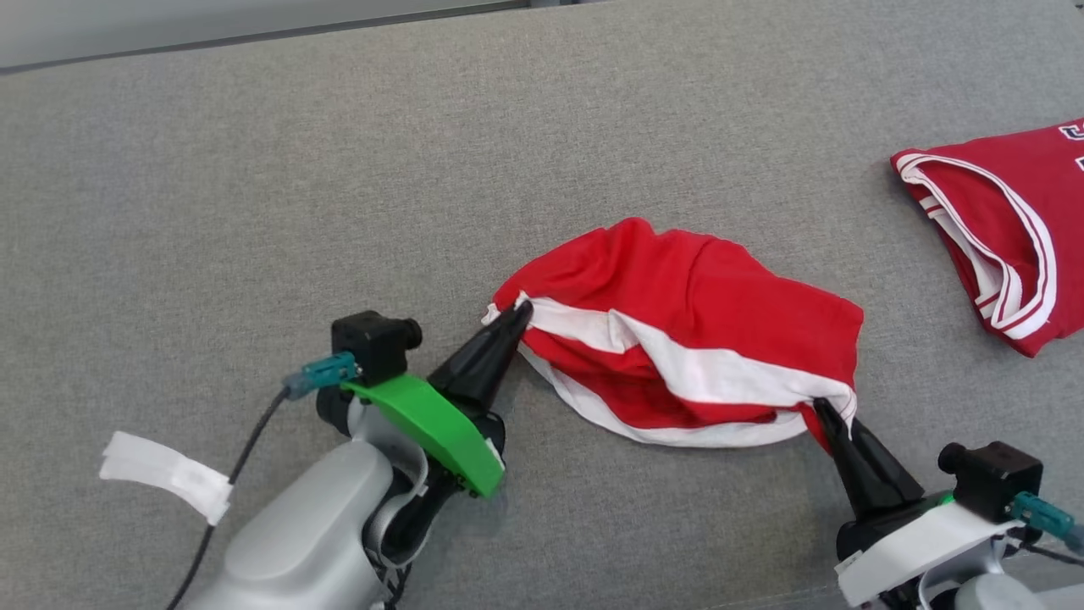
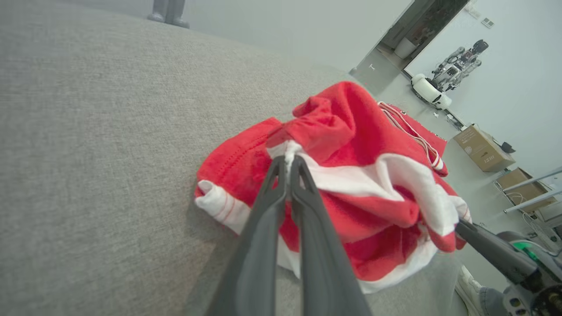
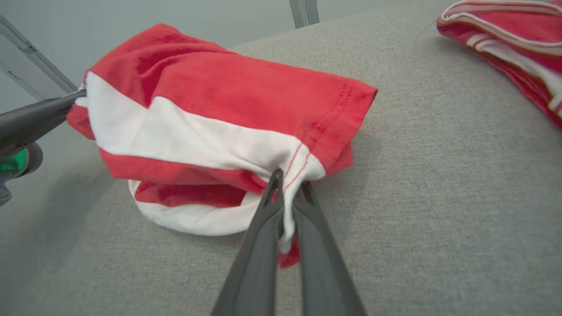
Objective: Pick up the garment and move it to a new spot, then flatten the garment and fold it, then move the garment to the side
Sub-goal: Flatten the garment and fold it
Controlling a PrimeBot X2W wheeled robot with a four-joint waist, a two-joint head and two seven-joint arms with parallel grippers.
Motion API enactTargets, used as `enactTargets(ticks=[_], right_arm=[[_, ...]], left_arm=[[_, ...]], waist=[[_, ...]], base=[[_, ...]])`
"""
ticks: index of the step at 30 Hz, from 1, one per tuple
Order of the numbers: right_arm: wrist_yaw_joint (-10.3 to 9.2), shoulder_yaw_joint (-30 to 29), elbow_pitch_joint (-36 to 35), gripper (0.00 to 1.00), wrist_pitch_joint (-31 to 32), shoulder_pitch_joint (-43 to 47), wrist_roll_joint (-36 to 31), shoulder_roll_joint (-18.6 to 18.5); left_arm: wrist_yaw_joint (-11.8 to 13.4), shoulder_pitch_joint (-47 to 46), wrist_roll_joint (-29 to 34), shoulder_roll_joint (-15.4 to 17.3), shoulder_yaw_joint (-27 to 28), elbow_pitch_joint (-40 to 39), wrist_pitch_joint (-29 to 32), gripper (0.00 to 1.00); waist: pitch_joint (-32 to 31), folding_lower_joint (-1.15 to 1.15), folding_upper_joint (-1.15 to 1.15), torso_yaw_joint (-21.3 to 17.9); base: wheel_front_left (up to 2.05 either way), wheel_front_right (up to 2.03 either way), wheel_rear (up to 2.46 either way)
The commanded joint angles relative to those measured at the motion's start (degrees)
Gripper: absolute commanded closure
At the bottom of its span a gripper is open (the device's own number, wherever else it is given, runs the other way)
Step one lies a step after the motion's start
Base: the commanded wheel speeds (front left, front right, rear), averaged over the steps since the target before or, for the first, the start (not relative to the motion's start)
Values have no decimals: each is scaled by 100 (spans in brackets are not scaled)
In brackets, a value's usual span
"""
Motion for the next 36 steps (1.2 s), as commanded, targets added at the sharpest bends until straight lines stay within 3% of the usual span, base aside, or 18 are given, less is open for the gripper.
enactTargets(ticks=[1,7,12,18,21,24,29,36], right_arm=[[-4,62,-282,100,140,-106,206,-260],[-6,-26,-1579,100,864,-627,872,-896],[-6,-104,-2136,100,1794,-2187,1362,-1214],[-7,180,-1519,100,2586,-4856,1368,-1124],[-7,612,-887,100,2483,-6005,895,-1082],[-7,1069,-152,100,2230,-6606,586,-946],[-7,1910,601,100,1761,-6471,546,-958],[-8,2720,799,100,1052,-5366,853,-1472]], left_arm=[[44,-150,-18,241,123,-307,14,100],[452,-461,-246,1013,669,-1773,423,100],[604,-1455,-474,1613,1164,-2479,1259,100],[452,-3233,-383,1798,1643,-1914,1774,100],[295,-3857,-281,1707,1746,-1397,1685,100],[185,-4157,-255,1635,1802,-914,1443,100],[57,-3681,-376,1541,1652,-607,1080,100],[16,-2090,-527,1848,1392,-1089,598,100]], waist=[[-8,0,0,31],[245,0,0,97],[886,0,0,171],[1618,0,0,282],[1841,0,0,321],[1979,0,0,369],[2033,0,0,478],[1762,0,0,571]], base=[[0,0,0],[0,0,0],[0,0,0],[0,0,0],[0,0,0],[0,0,0],[0,0,0],[0,0,0]])
